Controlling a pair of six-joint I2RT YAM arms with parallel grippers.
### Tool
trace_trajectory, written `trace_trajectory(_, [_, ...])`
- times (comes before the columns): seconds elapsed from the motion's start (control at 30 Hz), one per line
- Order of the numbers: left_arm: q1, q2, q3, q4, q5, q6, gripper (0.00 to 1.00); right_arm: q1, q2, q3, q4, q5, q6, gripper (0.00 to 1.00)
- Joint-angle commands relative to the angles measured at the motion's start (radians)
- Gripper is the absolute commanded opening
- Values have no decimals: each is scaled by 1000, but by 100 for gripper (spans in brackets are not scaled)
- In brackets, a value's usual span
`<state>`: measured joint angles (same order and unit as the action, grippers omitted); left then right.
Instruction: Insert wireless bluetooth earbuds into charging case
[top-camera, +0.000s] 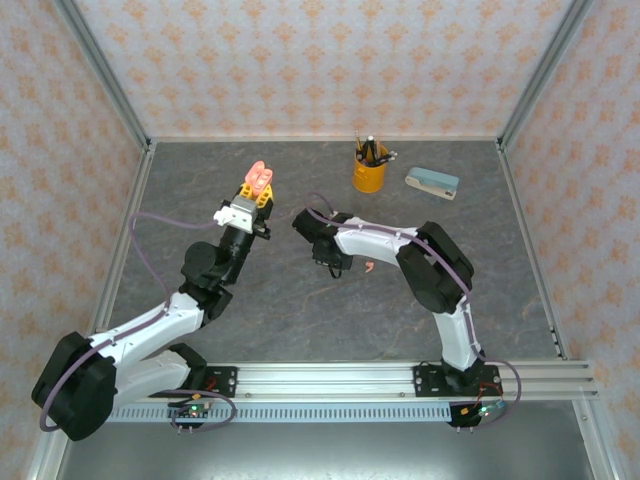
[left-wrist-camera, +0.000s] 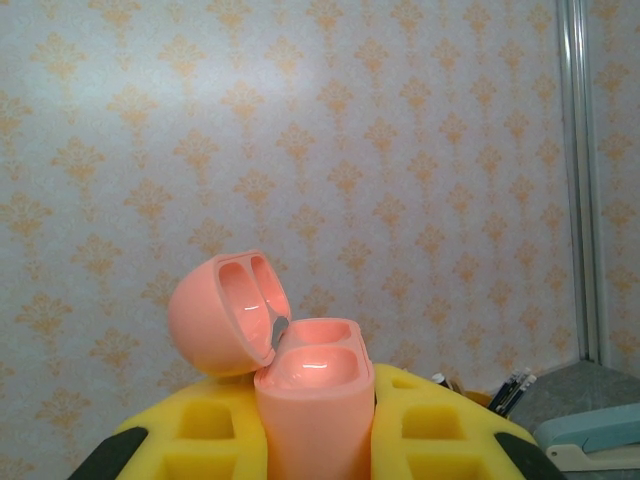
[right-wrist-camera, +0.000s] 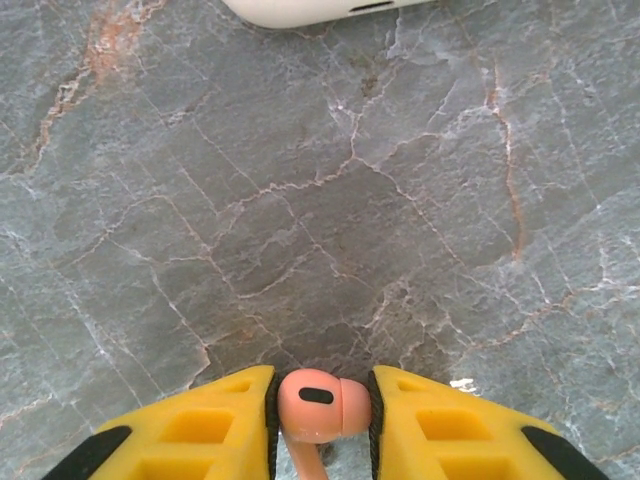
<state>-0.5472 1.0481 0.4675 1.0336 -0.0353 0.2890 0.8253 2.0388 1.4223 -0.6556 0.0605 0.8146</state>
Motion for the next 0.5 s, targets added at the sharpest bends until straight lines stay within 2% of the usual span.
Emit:
trace_trajectory(0.0, [6,-34,-12,47,-14,-7,0,12,-49,-60,81,20,-49,28])
trace_trajectory(0.27, [7,-61,-12,18,-4,-5,0,12,-126,-140,193,32,-123,28])
trace_trajectory(0.47, [7,-74,-17,6,-5,-8,0,11,-137,-150,196,-37,-272,28])
